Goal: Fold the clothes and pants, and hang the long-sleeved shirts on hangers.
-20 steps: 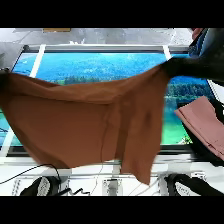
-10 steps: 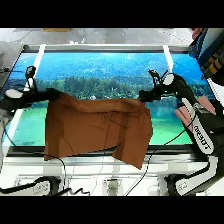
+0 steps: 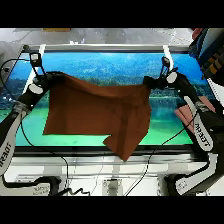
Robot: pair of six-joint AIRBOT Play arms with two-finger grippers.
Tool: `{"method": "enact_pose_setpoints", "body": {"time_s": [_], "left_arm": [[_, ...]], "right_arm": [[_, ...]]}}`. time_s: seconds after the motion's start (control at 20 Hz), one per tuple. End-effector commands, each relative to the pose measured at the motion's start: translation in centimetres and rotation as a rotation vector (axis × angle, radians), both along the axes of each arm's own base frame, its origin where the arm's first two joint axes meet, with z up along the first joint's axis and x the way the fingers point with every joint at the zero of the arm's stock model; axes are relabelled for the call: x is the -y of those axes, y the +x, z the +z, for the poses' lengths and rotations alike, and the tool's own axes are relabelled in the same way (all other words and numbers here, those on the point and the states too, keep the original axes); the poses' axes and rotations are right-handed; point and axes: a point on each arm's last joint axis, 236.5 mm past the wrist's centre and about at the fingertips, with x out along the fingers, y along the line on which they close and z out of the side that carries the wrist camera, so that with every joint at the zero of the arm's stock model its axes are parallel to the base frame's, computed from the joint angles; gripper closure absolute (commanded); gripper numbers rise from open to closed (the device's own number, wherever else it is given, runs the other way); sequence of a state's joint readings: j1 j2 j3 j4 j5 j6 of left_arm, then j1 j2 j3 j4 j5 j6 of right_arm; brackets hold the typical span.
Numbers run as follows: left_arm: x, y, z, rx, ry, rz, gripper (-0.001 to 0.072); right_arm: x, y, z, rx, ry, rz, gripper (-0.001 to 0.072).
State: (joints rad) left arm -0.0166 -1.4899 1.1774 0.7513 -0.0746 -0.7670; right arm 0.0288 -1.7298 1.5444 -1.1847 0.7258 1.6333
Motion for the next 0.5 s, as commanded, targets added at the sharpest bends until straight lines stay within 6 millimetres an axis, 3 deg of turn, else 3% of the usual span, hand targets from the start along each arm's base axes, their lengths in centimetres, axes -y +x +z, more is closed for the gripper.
{"method": "enact_pose_setpoints", "body": {"time_s": [0.0,0.2,0.25,0.3,0.35,0.4,0.45], "left_arm": [[1.2,0.7,-1.2,0.009,0.016,0.006,0.0691],[2.0,0.8,-2.0,-0.003,0.018,-0.006,0.0691],[2.0,0.8,-2.0,-0.003,0.019,-0.006,0.0670],[2.0,0.8,-2.0,-0.003,0.019,-0.006,0.0566],[2.0,0.8,-2.0,-0.003,0.018,-0.006,0.0424],[2.1,0.7,-2.1,-0.007,0.017,-0.011,0.0244],[2.4,0.6,-2.2,-0.017,0.014,-0.023,0.0202]], "right_arm": [[3.5,1.3,0.8,0.032,0.048,-0.133,0.0697],[4.9,1.0,0.7,0.016,0.042,-0.146,0.0694],[4.9,1.0,0.8,0.018,0.043,-0.146,0.0640],[4.9,1.0,0.8,0.017,0.043,-0.146,0.0506],[4.9,0.9,0.7,0.012,0.043,-0.144,0.0325],[4.8,0.7,0.6,0.002,0.044,-0.140,0.0184],[4.6,0.4,0.4,-0.013,0.044,-0.133,0.0151]]}}
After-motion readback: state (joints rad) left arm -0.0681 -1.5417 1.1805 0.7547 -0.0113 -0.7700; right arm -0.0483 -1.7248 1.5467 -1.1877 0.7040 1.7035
